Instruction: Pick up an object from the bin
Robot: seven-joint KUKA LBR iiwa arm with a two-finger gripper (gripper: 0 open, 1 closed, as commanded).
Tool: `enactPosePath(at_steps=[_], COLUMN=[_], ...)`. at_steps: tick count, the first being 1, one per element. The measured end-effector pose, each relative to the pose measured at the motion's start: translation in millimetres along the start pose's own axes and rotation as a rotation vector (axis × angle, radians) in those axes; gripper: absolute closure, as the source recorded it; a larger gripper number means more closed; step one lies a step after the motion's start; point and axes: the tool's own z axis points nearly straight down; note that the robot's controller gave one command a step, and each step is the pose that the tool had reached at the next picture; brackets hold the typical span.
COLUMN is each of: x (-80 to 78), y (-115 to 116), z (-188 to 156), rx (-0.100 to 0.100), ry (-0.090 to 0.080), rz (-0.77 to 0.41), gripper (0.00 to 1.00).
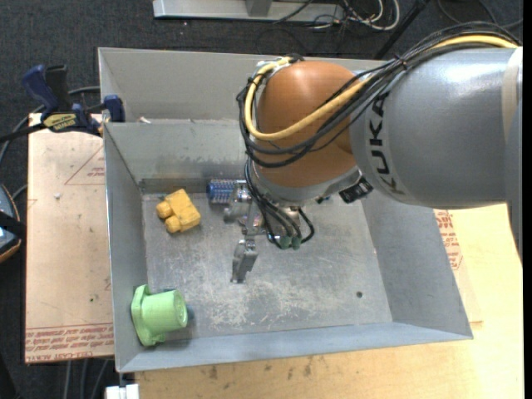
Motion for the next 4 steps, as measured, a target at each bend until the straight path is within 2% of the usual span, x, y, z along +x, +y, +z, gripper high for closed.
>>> enactPosePath(at_steps=[1,2,3,4], x=[-60.8,-118.7,-125.6,-127.4], y=[60.0,42.0,30.2,27.7], z=[129.7,108.2,106.4,149.0], rx=[-0.005,0.000,0.001,-0.003], ry=[-0.018,-0.015,-0.013,-0.012], rz=[-0.029,-0.329,-0.419,-0.319], gripper=[0.00,0.00,0.00,0.00])
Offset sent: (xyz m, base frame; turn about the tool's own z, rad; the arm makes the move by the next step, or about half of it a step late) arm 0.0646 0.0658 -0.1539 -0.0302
